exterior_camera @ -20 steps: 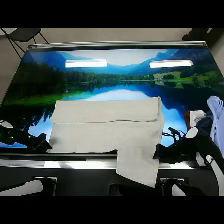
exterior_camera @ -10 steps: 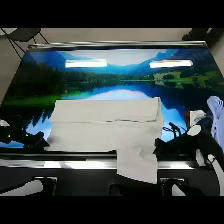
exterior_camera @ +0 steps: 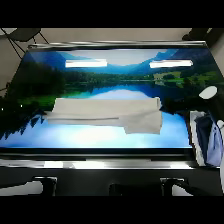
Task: Fold the shirts.
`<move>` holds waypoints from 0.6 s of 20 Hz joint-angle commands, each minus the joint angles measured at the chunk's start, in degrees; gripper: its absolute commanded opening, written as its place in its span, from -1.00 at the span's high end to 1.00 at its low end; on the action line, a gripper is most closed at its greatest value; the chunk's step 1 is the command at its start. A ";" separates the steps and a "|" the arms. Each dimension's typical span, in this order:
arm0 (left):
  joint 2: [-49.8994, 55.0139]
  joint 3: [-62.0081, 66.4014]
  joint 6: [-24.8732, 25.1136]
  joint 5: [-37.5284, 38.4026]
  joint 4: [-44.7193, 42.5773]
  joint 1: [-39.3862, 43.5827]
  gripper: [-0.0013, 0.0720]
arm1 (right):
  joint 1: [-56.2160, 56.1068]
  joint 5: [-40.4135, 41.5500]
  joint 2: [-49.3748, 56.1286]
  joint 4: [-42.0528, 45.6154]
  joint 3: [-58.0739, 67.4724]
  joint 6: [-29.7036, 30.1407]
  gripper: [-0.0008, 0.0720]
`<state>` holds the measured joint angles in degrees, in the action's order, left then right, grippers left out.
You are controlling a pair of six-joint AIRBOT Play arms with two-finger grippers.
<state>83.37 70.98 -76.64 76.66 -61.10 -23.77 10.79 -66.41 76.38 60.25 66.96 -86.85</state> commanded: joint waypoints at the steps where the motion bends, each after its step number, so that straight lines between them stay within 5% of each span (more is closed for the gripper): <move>1: 9.73 13.49 -5.68 -1.73 0.15 2.89 0.91 | -2.25 9.75 9.66 -0.85 10.14 -3.37 0.86; 5: 20.22 24.87 -7.52 -1.77 1.36 5.66 0.90 | -4.33 15.39 16.70 -1.14 13.00 -6.23 0.86; 10: 28.11 25.88 -8.04 -1.16 1.64 7.61 0.90 | -4.61 12.26 20.94 -1.09 12.98 -6.38 0.85; 11: 28.48 25.88 -8.00 -1.20 2.27 7.72 0.74 | -4.61 12.44 20.98 -1.05 13.00 -6.36 0.85; 12: 28.41 25.97 -8.04 -1.11 2.75 7.78 0.01 | -4.55 12.76 20.85 -1.07 13.03 -6.36 0.70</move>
<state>109.30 95.92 -84.20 75.05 -59.48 -16.73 6.42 -53.87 95.92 59.31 79.61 -92.99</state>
